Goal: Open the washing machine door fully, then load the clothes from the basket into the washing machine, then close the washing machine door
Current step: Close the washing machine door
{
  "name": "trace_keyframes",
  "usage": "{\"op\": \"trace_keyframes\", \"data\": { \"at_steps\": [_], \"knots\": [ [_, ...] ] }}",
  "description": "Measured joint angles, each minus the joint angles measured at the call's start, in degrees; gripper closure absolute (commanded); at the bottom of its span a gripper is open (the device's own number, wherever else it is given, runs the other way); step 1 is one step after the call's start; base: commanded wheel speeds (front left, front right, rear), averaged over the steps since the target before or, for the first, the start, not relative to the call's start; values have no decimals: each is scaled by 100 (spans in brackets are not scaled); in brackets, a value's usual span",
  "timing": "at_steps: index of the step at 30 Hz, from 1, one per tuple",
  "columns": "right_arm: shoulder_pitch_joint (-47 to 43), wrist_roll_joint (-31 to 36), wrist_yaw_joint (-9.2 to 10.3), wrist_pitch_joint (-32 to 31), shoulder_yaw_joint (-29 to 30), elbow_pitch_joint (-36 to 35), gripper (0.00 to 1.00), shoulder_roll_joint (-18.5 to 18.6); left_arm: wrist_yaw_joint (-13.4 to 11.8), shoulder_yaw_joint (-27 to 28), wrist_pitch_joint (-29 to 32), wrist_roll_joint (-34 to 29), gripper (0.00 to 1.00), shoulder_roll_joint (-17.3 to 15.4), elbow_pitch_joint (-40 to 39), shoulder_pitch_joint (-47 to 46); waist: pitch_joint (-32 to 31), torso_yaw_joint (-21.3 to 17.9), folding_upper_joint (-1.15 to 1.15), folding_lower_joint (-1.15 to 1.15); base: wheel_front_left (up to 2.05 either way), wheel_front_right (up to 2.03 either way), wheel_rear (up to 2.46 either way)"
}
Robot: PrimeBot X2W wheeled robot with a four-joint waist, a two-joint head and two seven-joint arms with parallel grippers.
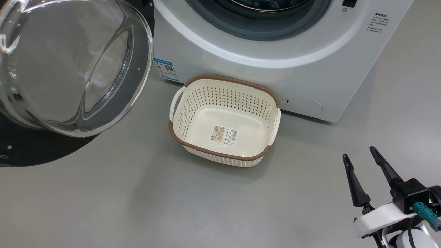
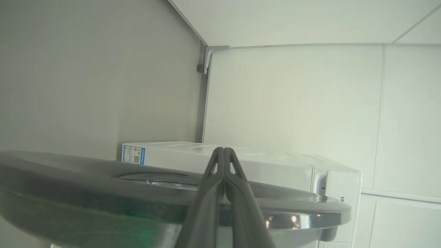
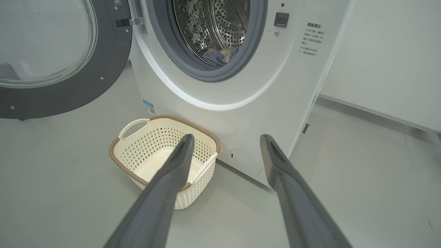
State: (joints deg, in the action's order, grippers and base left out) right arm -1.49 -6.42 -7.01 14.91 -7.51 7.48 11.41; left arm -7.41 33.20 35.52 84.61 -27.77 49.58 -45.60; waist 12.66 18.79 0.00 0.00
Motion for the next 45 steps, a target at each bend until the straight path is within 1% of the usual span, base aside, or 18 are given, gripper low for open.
{"op": "trace_keyframes", "data": {
  "at_steps": [2, 6, 9, 14, 16, 19, 24, 28, 33, 36, 40, 45],
  "knots": [
    [1, 0, 0, 0, -1, 5, 0, 5, 8, -12, 151, 23, 100, 4, -1, -10, -12, 7, 0, 0, 0, 0, 0],
    [3, 0, 0, 0, -2, 7, 0, 32, 134, -15, 438, 140, 100, 74, -13, -14, -39, 20, 0, 0, 0, 0, 0],
    [4, 0, 0, 0, -8, 10, 0, 75, 183, -62, 645, 167, 100, 131, -14, -13, -61, 25, 0, 0, 0, 0, 0],
    [5, 0, 0, 0, -7, 12, 0, 98, 192, -246, 1090, 172, 100, 205, -15, -8, -106, 23, 0, 0, 0, 0, 0],
    [5, -1, 0, 0, -1, 21, 0, 94, 237, -372, 1306, 172, 100, 253, -30, 0, -127, 23, 0, 0, 0, 0, 0],
    [5, -2, 0, 0, 2, 29, 0, 83, 241, -577, 1614, 172, 100, 339, -49, 28, -156, 25, 0, 0, 0, 0, 0],
    [4, -9, 0, 0, 5, 29, 0, 49, 293, -748, 2041, 172, 100, 394, -153, 129, -199, 31, 0, 0, 0, 0, 0],
    [4, -10, 0, 0, 8, 46, 0, 15, 397, -814, 2332, 291, 100, 510, -290, 190, -242, 41, 0, 0, 0, 0, 0],
    [4, -15, 0, 0, -45, 60, 0, -62, 461, -964, 2705, 370, 100, 786, -436, 294, -345, 22, 0, 0, 0, 0, 0],
    [3, -18, 0, 0, -52, 63, 0, -75, 487, -1011, 2900, 392, 100, 851, -560, 439, -399, -22, 0, 0, 0, 0, 0],
    [1, -20, 0, 0, -44, 64, 0, -103, 503, -1012, 3018, 485, 100, 899, -691, 530, -449, -81, 0, 0, 0, 0, 0],
    [-7, -60, 0, 0, -52, 67, 0, -229, 554, -1013, 3138, 573, 100, 1127, -961, 649, -523, -201, 0, 0, 0, 0, 0]
  ]
}}
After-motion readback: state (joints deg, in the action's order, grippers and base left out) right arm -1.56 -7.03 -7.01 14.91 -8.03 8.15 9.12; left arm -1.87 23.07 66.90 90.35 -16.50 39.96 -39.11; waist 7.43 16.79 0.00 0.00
